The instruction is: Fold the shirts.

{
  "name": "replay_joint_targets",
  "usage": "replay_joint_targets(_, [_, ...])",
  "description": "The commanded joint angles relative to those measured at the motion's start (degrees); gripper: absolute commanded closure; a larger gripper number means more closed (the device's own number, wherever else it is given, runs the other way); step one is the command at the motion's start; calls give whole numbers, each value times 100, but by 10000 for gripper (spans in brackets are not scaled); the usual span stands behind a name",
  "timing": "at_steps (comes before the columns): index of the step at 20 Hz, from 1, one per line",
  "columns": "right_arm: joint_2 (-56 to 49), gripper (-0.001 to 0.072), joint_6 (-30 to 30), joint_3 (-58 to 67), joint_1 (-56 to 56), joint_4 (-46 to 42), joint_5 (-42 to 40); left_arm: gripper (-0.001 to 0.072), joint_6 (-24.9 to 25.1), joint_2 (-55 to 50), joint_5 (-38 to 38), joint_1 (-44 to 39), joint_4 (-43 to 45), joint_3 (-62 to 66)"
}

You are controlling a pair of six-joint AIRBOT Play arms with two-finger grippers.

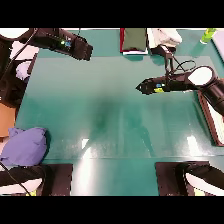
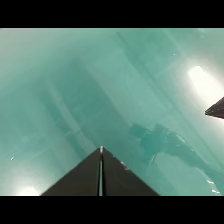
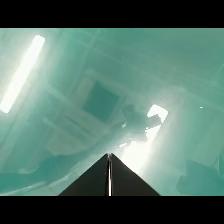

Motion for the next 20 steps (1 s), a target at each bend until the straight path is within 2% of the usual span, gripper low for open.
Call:
replay_joint_targets(1, [-2, 691, 17, -4, 15, 15, -35, 682, 0, -2, 0, 4, 0, 0])
replay_joint_targets(12, [-2, 690, 17, -4, 15, 15, -11, 683, -11, -2, 15, 4, -7, 0])
replay_joint_targets(14, [-2, 691, 15, -4, 15, 15, -17, 683, 4, -4, 459, 4, 22, 0])
replay_joint_targets(15, [-2, 691, 17, -4, 15, 15, -11, 683, -9, 24, 426, 9, 313, 2])
replay_joint_targets(17, [-2, 691, 15, -4, 15, 13, -13, 683, -466, 190, -247, 214, 1097, -4])
replay_joint_targets(20, [-2, 691, 20, -4, 15, 13, -7, 684, -494, 745, -1244, 1051, 1320, -273])
